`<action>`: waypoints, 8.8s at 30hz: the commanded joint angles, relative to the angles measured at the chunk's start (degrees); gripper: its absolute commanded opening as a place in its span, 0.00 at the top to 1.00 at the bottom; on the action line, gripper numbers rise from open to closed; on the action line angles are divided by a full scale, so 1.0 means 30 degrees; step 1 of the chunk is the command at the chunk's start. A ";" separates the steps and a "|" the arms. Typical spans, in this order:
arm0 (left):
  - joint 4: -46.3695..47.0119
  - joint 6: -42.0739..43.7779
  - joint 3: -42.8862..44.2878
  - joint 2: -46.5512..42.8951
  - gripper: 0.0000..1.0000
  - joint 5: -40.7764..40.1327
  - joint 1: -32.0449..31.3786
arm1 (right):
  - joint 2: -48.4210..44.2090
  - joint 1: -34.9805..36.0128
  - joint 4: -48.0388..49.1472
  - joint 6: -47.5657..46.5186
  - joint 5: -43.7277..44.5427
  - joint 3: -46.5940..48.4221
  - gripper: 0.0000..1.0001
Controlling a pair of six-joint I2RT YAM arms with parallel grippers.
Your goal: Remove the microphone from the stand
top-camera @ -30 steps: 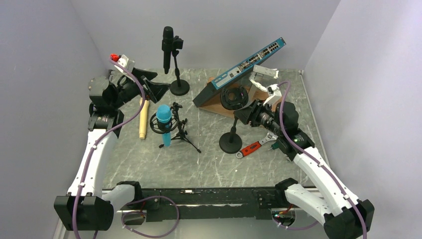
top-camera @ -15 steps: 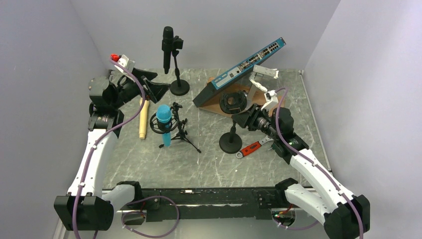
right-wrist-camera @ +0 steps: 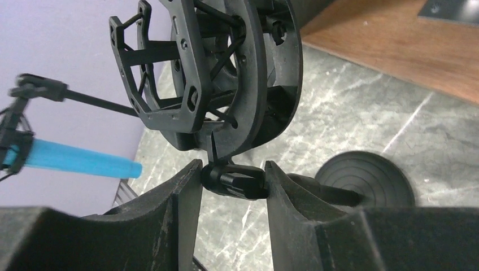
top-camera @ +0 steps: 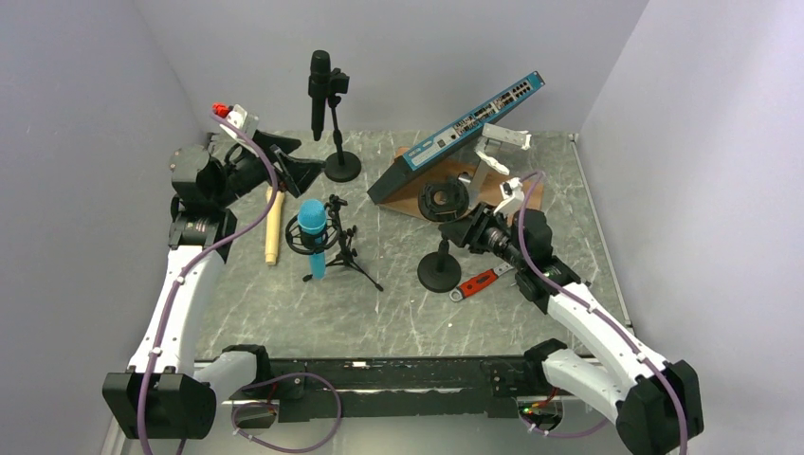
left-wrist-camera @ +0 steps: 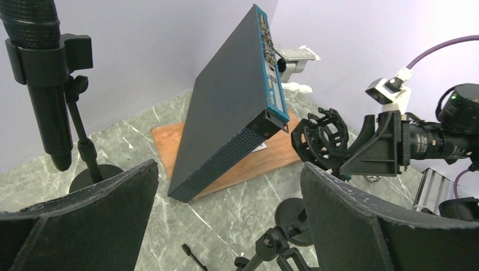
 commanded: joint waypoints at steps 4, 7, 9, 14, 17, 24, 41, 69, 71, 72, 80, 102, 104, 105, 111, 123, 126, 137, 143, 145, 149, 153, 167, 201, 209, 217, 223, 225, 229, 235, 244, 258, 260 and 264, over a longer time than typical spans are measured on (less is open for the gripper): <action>0.0004 0.0398 0.0646 -0.0189 0.02 -0.0068 -0.0272 | 0.1579 0.0104 -0.4114 -0.0509 0.0913 -0.1946 0.69; -0.0035 0.0367 0.0690 -0.0246 0.02 -0.0090 -0.0284 | 0.1635 0.0104 -0.4102 -0.0534 0.0966 -0.2195 0.67; 0.0001 0.0368 0.0635 -0.0275 0.02 -0.0090 -0.0264 | 0.1627 0.0095 -0.4077 -0.0571 0.0988 -0.2290 0.65; 0.0057 0.0281 0.0637 -0.0194 0.02 -0.0032 -0.0275 | 0.1321 0.0107 -0.4733 -0.0992 0.1094 -0.1661 0.52; 0.0072 0.0247 0.0630 -0.0185 0.02 -0.0074 -0.0288 | 0.1006 0.0103 -0.5568 -0.1285 0.1518 -0.0952 0.40; 0.0064 0.0237 0.0633 -0.0159 0.02 -0.0034 -0.0285 | 0.0199 0.0104 -0.7318 -0.2140 0.1797 0.0885 0.00; -0.0684 0.0919 0.0831 -0.0279 0.02 -0.0507 -0.0263 | -0.3165 0.0144 -1.2412 -0.3921 0.3517 0.3499 0.00; -1.2219 -0.0656 0.3445 -0.9340 0.01 -0.5967 -0.1339 | -0.1770 0.0202 -1.0433 -0.6733 -0.3147 0.8943 0.00; -1.2504 -0.2014 0.2483 -1.0592 0.00 -0.5114 -0.1346 | -0.1497 0.0554 -0.9646 -0.6362 -0.3921 0.9082 0.00; -1.2451 -0.2900 0.2093 -1.1146 0.01 -0.4409 -0.1346 | -0.1435 0.1079 -0.8953 -0.6140 -0.4452 0.9024 0.00; -1.5882 -0.5248 0.3658 -1.2623 0.01 -0.2200 -0.1535 | 0.0095 1.0222 -0.3195 -0.5606 0.0046 0.7046 0.00; -1.9645 -0.0837 0.5644 -0.8632 0.05 -0.7649 -0.1689 | 0.0141 1.3844 -0.0528 -0.5907 0.3570 0.4234 0.00; -1.9823 -0.0459 0.5672 -0.8279 0.06 -0.8227 -0.1867 | 0.0285 1.3835 -0.0531 -0.6044 0.3659 0.4375 0.00; -1.9801 -0.0314 0.5609 -0.8095 0.06 -0.8310 -0.1975 | 0.0391 1.3843 -0.0504 -0.6079 0.3697 0.4443 0.00; -1.8864 -0.0037 0.5442 -0.7170 0.05 -1.1351 -0.5025 | 0.1334 1.3843 -0.0635 -0.6229 0.3769 0.5091 0.00; -1.8884 0.0543 0.7251 -0.3525 0.18 -2.1234 -1.3950 | 0.1452 1.3812 -0.0951 -0.6153 0.4116 0.5287 0.00; -1.9344 0.1060 0.7955 -0.2591 0.21 -2.4457 -1.6079 | 0.1173 1.3805 -0.1007 -0.6054 0.4167 0.5173 0.00; -1.9914 0.0808 0.8214 -0.0852 0.23 -2.7448 -1.8512 | -0.0290 1.3809 -0.1688 -0.5989 0.4951 0.4479 0.00; -1.9937 0.0352 0.7547 -0.1232 0.23 -2.7974 -1.8516 | -0.0802 1.3812 -0.1772 -0.5900 0.4975 0.4079 0.00; -2.0052 0.0122 0.7372 -0.1174 0.24 -2.8017 -1.8515 | -0.0852 1.3802 -0.1777 -0.5828 0.4982 0.4050 0.00; -2.0497 -0.0455 0.6983 -0.1050 0.25 -2.8466 -1.8514 | -0.0935 1.3815 -0.1700 -0.5682 0.4981 0.3954 0.00; -2.0218 -0.0416 0.6435 -0.1331 0.31 -2.8521 -1.8514 | -0.1039 1.3806 -0.1687 -0.5552 0.4984 0.3844 0.00; -1.9883 0.2081 0.8336 -0.0515 0.86 -2.8174 -1.8514 | -0.1316 1.3804 -0.1864 -0.5234 0.5315 0.3742 0.00; 0.0101 1.9806 0.6196 -0.4742 1.00 -3.9921 -1.5665 | -0.0453 1.3807 -0.1799 -0.5376 0.5762 0.4046 0.00; -1.7777 0.4488 0.7943 -0.2119 1.00 -2.4869 -0.1619 | -0.0239 1.3822 -0.1905 -0.5062 0.5198 0.4432 0.00; -1.5818 0.3018 0.3021 0.0336 1.00 -2.0613 0.2701 | -0.0847 1.3809 -0.2465 -0.5099 0.5758 0.4364 0.00; -1.5665 0.3085 0.2970 0.3350 1.00 -2.0798 0.3033 | -0.0283 1.3815 -0.2391 -0.5259 0.5815 0.4658 0.00; -1.5668 0.3028 0.3119 0.4369 1.00 -2.0614 0.3033 | -0.0013 1.3808 -0.2188 -0.5292 0.5646 0.4683 0.00; -1.4958 0.2544 0.2396 0.6002 1.00 -2.0314 0.3018 | 0.0511 1.3808 -0.2024 -0.5327 0.5476 0.4848 0.00; -1.4044 0.2779 0.1807 0.8454 1.00 -2.0786 0.3045 | 0.1026 1.3808 -0.1813 -0.5416 0.5342 0.4955 0.00; -1.4595 0.2778 0.3169 1.1576 1.00 -2.0019 0.3075 | 0.1561 1.3815 -0.1631 -0.5354 0.5128 0.5171 0.00; -1.4839 0.2881 0.3593 1.3878 0.54 -1.8360 0.3916 | 0.0541 1.3805 -0.2201 -0.5312 0.5376 0.4992 0.00; -1.4776 0.2942 0.3580 1.3878 0.49 -1.8248 0.3926 | 0.0488 1.3833 -0.2257 -0.5270 0.5369 0.4956 0.00; -1.4831 0.2986 0.3590 1.3991 0.40 -1.7993 0.3927 | 0.0560 1.3819 -0.2290 -0.5233 0.5348 0.4983 0.00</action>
